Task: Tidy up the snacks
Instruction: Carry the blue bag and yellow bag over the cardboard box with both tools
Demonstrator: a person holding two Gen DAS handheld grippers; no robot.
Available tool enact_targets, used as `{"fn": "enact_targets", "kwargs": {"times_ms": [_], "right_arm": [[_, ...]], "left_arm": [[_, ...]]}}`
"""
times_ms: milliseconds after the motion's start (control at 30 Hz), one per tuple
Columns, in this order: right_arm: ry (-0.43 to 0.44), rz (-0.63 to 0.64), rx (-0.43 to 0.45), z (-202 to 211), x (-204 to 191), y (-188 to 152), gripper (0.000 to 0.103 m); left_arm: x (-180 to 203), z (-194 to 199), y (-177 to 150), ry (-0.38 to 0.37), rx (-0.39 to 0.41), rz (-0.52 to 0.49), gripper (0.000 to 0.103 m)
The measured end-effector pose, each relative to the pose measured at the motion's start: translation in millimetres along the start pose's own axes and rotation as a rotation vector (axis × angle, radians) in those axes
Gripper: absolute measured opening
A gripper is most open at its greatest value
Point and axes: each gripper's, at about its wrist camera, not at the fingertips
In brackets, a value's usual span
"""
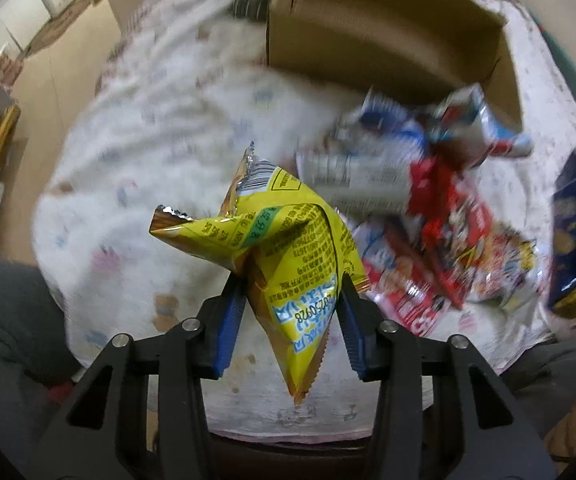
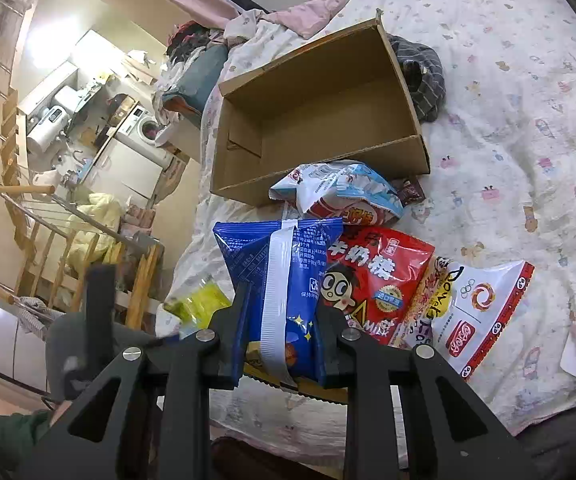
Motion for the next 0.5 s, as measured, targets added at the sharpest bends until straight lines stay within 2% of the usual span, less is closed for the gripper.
{"fn": "enact_targets", "kwargs": {"times_ms": [167,500], "right_arm": [[0.004,0.013,0.024,4.4,-2.6,1.3,0.027],[-0.002,0.016,0.108,23.9,-10.3,23.6,0.027]], "left_arm": [[-4.9,27.4,23.5,0.010,0.084,-0.040,0.041],[4.2,68.7,63.4,-0.010,0.180,-0.146,0.041]]}}
Point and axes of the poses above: each gripper's, at about its wrist camera, not at the fingertips, and z roughly against the way its jaws point, x to its right, y to its top, and after that the axes turned 6 degrees about -z, right-handed
